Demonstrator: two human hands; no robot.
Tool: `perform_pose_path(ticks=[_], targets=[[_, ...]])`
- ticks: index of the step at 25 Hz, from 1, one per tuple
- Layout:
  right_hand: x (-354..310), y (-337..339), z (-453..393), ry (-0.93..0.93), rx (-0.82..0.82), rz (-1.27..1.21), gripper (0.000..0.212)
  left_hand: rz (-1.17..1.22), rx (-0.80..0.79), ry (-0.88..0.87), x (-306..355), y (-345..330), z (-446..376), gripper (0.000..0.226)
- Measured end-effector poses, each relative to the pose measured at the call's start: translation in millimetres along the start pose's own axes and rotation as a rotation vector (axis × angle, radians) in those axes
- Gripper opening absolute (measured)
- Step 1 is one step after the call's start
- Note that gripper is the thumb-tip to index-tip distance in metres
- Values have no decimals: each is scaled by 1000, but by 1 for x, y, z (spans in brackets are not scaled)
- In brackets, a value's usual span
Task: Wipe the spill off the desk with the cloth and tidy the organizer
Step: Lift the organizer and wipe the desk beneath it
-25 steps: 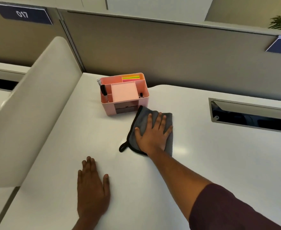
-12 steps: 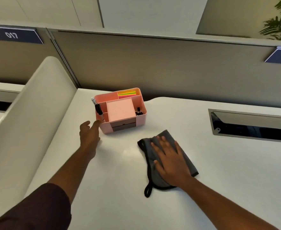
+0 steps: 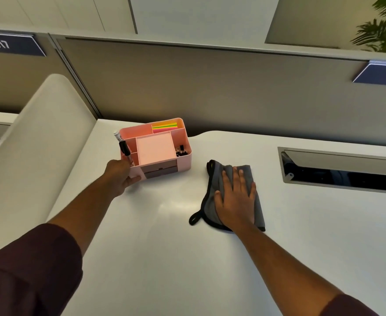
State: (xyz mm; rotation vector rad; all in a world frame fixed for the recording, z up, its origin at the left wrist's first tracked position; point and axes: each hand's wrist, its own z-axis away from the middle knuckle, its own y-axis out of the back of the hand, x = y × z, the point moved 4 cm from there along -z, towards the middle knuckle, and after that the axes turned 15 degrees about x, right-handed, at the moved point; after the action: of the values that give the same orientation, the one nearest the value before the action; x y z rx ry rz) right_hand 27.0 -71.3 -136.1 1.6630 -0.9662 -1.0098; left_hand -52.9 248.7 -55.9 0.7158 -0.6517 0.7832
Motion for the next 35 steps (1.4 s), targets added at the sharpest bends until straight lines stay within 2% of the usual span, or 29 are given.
perform_pose_path(ticks=[3, 6, 8, 9, 11, 12, 14, 17, 20, 22, 25, 28, 32, 35], targets=[[0, 1, 0, -32, 21, -35, 60, 8, 34, 18, 6, -3, 9, 28], [10, 19, -12, -255, 168, -317, 43, 16, 15, 28, 7, -8, 21, 32], [12, 24, -15, -267, 159, -354, 30, 7, 17, 24, 5, -12, 27, 36], [7, 20, -10, -206, 106, -273, 34, 8, 24, 20, 3, -13, 30, 37], [-3, 10, 6, -65, -32, -90, 77, 14, 22, 14, 1, -18, 35, 36], [-6, 6, 10, -22, -63, -24, 91, 14, 20, 15, 0, -19, 37, 36], [-9, 0, 5, -24, -77, 27, 90, 10, 17, 12, 4, -20, 40, 37], [-16, -4, -12, -156, -64, 10, 76, 4, -15, -12, 15, -16, 42, 40], [-34, -13, -32, -232, -80, -17, 73, 3, -4, -31, 30, -9, 43, 40], [-55, -17, -44, -143, -112, -48, 72, -12, 6, -42, 38, -5, 44, 39], [-100, -20, -50, 98, -148, -115, 71, -17, -4, -54, 44, -1, 42, 38], [-144, -24, -25, 336, -167, -171, 69, -26, -33, -64, 46, -2, 44, 28], [-192, -29, 19, 539, -255, -228, 66, -12, -20, -66, 47, -5, 50, 21], [-191, -25, 53, 791, -261, -277, 61, -18, -30, -56, 45, -3, 53, 25]])
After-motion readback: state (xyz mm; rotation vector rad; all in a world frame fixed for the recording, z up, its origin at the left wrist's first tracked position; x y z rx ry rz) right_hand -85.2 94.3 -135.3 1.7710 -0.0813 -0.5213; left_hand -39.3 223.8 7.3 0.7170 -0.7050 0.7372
